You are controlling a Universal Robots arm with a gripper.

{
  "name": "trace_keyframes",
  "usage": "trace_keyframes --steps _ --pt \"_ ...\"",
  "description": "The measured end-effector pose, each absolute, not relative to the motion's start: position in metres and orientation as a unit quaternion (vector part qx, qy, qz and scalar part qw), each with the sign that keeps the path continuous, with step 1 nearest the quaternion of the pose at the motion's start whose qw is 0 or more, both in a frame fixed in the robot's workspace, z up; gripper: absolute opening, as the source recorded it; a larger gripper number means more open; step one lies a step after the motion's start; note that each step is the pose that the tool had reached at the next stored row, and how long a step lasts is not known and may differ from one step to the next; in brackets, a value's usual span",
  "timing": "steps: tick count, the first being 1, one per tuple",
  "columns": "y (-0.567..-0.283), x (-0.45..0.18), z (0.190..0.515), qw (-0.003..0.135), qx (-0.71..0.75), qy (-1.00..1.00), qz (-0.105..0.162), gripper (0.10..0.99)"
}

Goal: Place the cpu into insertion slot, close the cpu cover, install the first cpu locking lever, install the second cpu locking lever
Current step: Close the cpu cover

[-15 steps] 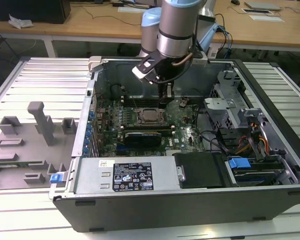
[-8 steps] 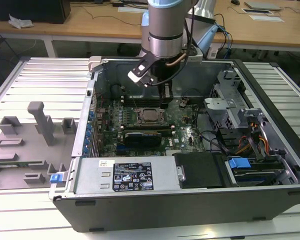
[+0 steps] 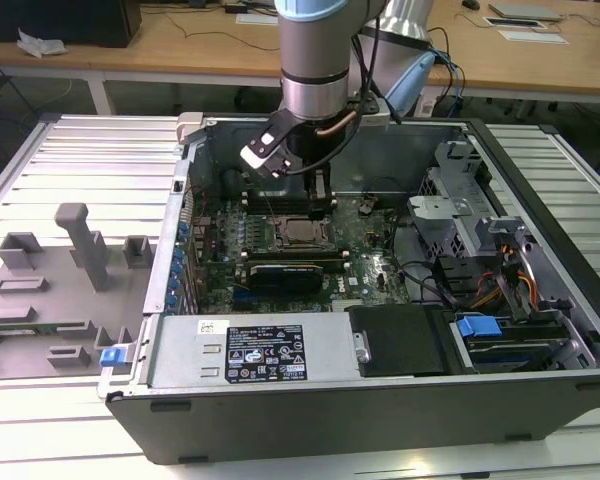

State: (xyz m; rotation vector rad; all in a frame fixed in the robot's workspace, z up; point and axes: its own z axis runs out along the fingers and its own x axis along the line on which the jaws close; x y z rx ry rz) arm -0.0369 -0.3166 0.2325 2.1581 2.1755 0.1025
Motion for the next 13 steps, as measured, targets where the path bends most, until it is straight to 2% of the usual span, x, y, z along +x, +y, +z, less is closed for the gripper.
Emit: trace_keyframes --steps 5,6,8,9,13 --pt "-0.3166 -0.0376 0.2317 0.038 0.703 0.709 0.033 0.106" --pt "-0.3165 -0.0374 0.2314 0.034 0.703 0.709 0.030 0.106" --pt "-0.3166 -0.0367 0.2313 0.012 0.704 0.710 0.008 0.106" --pt "-0.3167 -0.0366 0.2313 0.006 0.704 0.710 0.002 0.106" --pt "-0.3176 -0.0366 0.2303 0.005 0.704 0.710 0.001 0.106"
